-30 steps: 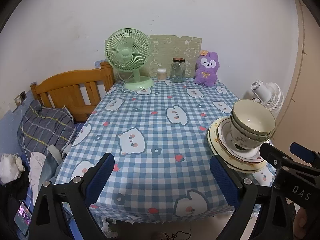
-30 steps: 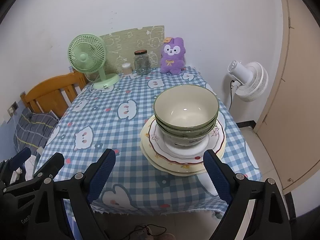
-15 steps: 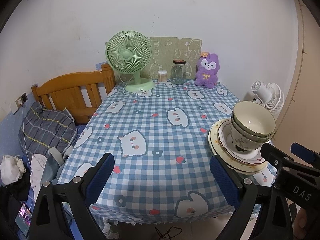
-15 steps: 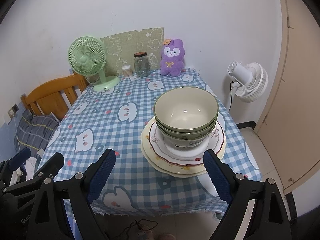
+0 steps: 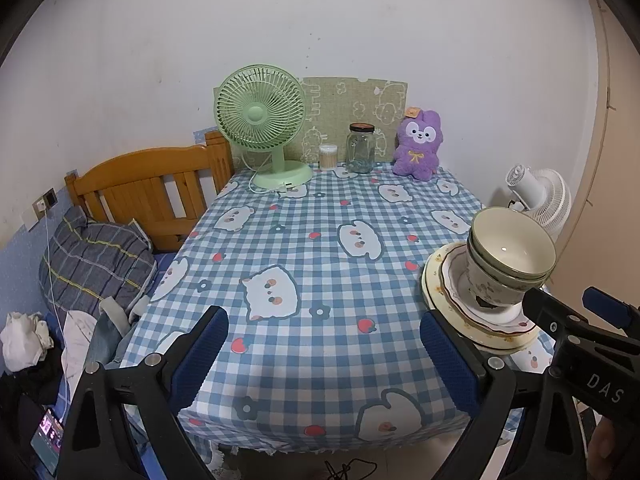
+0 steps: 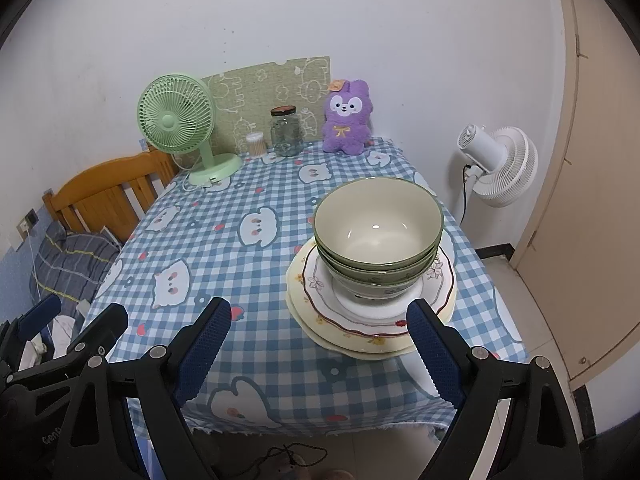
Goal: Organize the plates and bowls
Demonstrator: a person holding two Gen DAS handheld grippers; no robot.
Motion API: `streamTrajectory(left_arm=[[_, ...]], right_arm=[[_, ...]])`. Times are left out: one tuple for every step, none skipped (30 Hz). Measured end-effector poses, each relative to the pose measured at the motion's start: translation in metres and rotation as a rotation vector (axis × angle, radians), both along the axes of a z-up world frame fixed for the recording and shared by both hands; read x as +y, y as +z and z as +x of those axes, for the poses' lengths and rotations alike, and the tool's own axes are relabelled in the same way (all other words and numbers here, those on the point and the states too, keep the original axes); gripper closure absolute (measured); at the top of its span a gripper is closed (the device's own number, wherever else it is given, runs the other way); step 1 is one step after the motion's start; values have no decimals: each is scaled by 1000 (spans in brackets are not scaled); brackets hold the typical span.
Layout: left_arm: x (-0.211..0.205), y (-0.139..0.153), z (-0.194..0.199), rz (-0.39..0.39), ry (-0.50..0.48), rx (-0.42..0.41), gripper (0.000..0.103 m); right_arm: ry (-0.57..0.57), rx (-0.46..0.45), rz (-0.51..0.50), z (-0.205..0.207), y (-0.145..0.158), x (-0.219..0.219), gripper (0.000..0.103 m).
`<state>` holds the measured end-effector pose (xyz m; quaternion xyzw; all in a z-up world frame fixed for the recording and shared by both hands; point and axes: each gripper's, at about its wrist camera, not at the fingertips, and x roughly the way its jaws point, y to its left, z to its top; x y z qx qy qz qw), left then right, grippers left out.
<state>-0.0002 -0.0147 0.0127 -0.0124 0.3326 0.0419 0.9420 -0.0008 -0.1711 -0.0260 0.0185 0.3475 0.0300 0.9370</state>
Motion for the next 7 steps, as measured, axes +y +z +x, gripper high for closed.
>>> streamTrajectory(left_arm=[[0,0,0,1,0,1,5],[1,0,1,0,1,2,5],[1,-1,0,-2,1,2,5],[1,0,1,-1,1,2,5],[1,0,1,-1,0,1,5],[1,-1,1,-1,0,1,5],[2,-1,1,-1,0,2,5]], right_arm=[[0,0,-1,0,0,1,12],[0,0,-2,0,0,1,12],[0,0,-1,0,0,1,12],[-1,0,-1,0,0,1,12],[-1,0,-1,0,0,1,12],[-1,1,-1,0,0,1,12],[-1,1,0,1,0,1,12]])
